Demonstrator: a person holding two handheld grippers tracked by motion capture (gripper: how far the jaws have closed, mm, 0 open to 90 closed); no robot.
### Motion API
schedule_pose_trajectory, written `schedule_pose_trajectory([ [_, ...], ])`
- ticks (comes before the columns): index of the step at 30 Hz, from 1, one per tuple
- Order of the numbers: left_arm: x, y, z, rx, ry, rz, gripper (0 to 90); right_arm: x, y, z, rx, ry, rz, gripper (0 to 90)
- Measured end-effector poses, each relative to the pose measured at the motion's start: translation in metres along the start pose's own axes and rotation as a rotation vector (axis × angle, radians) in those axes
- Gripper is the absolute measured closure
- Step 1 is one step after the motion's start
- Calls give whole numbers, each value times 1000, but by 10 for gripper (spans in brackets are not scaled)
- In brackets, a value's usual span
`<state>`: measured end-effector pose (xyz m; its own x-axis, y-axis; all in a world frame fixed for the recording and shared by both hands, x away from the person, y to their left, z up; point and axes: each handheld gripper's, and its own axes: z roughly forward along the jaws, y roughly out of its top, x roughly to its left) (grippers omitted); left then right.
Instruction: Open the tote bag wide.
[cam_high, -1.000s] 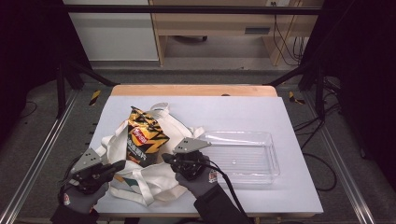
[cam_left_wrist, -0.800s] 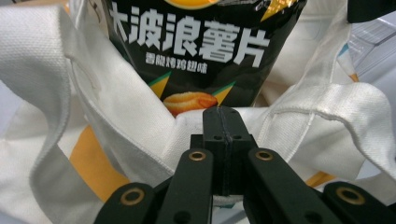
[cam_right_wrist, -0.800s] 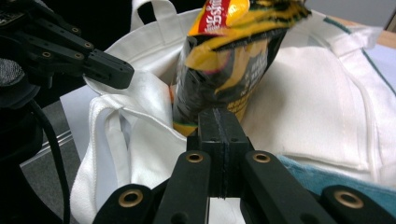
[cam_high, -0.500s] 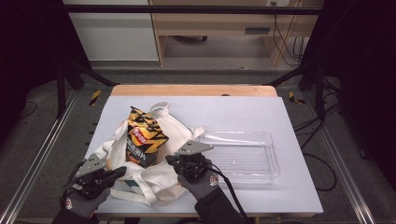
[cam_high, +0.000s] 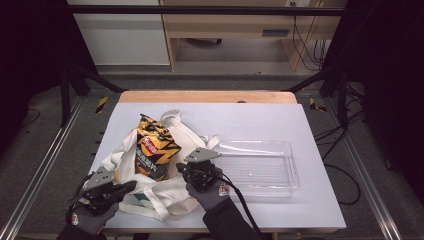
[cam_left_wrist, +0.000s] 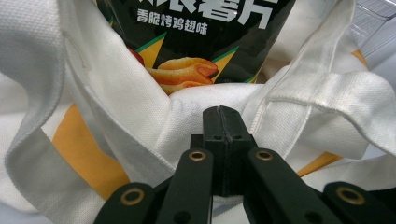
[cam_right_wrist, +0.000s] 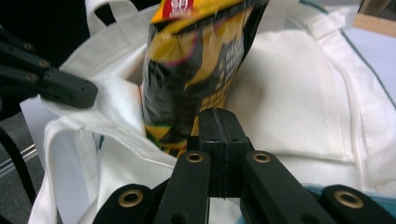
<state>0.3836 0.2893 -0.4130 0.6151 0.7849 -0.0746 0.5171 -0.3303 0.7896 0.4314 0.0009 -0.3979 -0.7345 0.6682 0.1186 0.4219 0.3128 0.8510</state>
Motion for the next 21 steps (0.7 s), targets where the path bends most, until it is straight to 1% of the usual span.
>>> schedule_pose_trajectory([
  [2, 1, 1, -1, -10, -5, -5, 898, 1, -4, 0, 18, -2, 3, 900],
  [3, 4, 2, -2, -33, -13, -28, 898, 1, -8, 1, 37, 0, 1, 900],
  [4, 4, 2, -2, -33, -13, -28, 894, 1, -8, 1, 37, 0, 1, 900],
  [5, 5, 3, -3, -45, -15, -42, 894, 2, -10, 3, 45, 2, 2, 900],
  [7, 8, 7, -6, -62, -18, -56, 882, 2, -15, 6, 59, 8, 6, 900],
  [8, 10, 11, -7, -79, -14, -58, 880, 2, -18, 8, 68, 10, 12, 900],
  [10, 10, 14, -8, -85, -10, -57, 883, 3, -21, 10, 74, 13, 14, 900],
  [13, 15, 26, -9, -110, 17, -55, 891, 4, -24, 12, 80, 17, 21, 900],
  [15, 16, 28, -9, -115, 23, -58, 898, 4, -28, 13, 84, 17, 24, 900],
  [18, 23, 30, -7, -112, 54, -60, 898, 5, -30, 15, 88, 19, 28, 900],
  [19, 25, 29, -6, -106, 62, -58, 899, 4, -32, 15, 88, 20, 32, 900],
  [20, 27, 28, -4, -94, 83, -52, 899, 5, -33, 16, 87, 23, 35, 900],
  [21, 28, 27, -3, -85, 92, -53, 898, 5, -34, 16, 88, 26, 37, 900],
])
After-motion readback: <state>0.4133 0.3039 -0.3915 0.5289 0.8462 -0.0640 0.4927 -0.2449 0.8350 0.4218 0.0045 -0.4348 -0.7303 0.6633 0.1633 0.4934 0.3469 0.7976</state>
